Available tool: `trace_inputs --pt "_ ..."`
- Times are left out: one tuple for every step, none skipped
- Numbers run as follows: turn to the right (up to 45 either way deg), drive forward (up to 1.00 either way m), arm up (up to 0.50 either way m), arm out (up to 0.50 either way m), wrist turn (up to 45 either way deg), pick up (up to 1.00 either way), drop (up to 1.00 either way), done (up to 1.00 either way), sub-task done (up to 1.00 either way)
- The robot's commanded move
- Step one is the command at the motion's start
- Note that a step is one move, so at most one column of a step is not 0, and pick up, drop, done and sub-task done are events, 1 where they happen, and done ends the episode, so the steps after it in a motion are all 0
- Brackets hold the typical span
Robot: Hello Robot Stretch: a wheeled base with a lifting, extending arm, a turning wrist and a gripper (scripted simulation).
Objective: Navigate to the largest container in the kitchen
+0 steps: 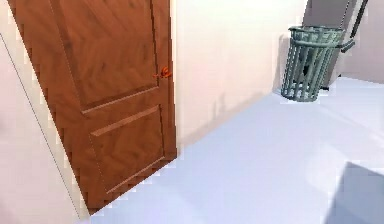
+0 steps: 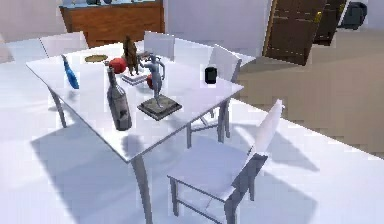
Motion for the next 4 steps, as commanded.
trace_inputs --pt "0.0 0.40 0.00 0.00 0.0 0.00 0.00 0.00 0.00" --pt "42.0 0.00 0.00 0.00 0.0 0.00 0.00 0.00 0.00" --pt "0.0 1.00 0.00 0.00 0.0 0.00 0.00 0.00 0.00" --pt "0.0 1.00 0.00 0.00 0.0 0.00 0.00 0.00 0.00"
